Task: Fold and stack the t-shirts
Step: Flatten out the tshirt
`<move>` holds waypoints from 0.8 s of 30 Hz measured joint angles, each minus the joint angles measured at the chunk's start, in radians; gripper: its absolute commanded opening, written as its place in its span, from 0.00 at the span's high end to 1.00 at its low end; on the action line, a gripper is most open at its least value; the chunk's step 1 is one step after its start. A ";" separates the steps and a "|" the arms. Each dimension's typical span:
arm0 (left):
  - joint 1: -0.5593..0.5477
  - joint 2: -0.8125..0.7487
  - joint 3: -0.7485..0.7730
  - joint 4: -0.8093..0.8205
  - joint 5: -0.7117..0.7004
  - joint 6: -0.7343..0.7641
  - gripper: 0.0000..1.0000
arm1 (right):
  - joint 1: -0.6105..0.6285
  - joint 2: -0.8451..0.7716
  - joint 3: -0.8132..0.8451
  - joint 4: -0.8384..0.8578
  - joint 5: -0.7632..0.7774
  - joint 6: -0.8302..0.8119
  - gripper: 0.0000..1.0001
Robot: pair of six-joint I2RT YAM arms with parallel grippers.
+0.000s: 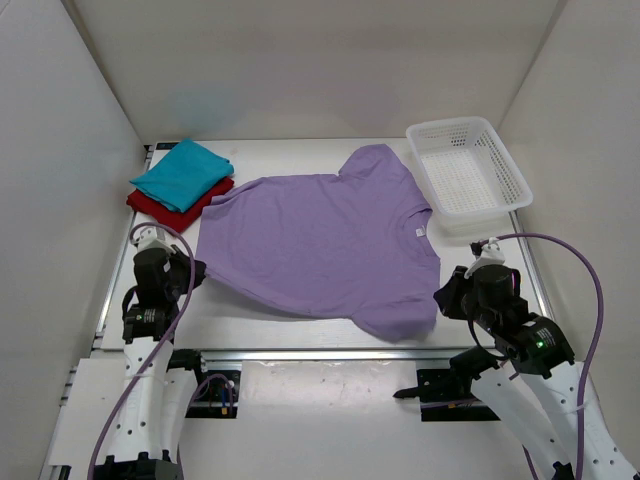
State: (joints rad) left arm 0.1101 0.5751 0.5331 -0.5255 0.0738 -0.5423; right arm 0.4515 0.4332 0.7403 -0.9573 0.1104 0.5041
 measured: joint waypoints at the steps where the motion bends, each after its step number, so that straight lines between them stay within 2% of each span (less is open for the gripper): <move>1: -0.011 0.001 -0.001 -0.001 0.000 0.000 1.00 | -0.011 0.006 -0.002 -0.010 -0.008 0.000 1.00; 8: -0.012 0.019 -0.013 -0.010 0.017 0.002 1.00 | -0.120 0.113 -0.042 0.031 -0.105 -0.039 0.99; 12: 0.009 0.123 -0.014 0.032 0.036 0.000 1.00 | -0.201 0.263 -0.055 0.122 -0.190 -0.079 1.00; 14: 0.004 0.159 -0.021 0.051 0.038 -0.004 1.00 | -0.201 0.304 -0.067 0.158 -0.196 -0.079 0.93; 15: -0.005 0.162 -0.033 0.064 0.037 -0.006 1.00 | -0.175 0.307 -0.081 0.158 -0.176 -0.066 0.85; 16: -0.014 0.159 -0.044 0.073 0.037 -0.008 1.00 | -0.132 0.295 -0.089 0.141 -0.155 -0.048 0.80; 18: -0.028 0.150 -0.066 0.097 0.035 -0.015 1.00 | -0.008 0.262 -0.092 0.116 -0.089 -0.006 0.78; 20: -0.031 0.163 -0.069 0.120 0.039 -0.020 1.00 | 0.056 0.262 -0.092 0.111 -0.056 0.018 0.70; 22: -0.032 0.186 -0.069 0.150 0.040 -0.023 1.00 | 0.025 0.301 -0.092 0.117 -0.053 0.018 0.71; 24: -0.040 0.199 -0.069 0.165 0.039 -0.023 0.97 | -0.076 0.373 -0.095 0.142 -0.071 0.006 0.72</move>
State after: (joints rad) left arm 0.0700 0.7738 0.4637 -0.3607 0.1123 -0.5655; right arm 0.3752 0.8059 0.6449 -0.8150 0.0399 0.5098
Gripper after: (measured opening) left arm 0.036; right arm 0.283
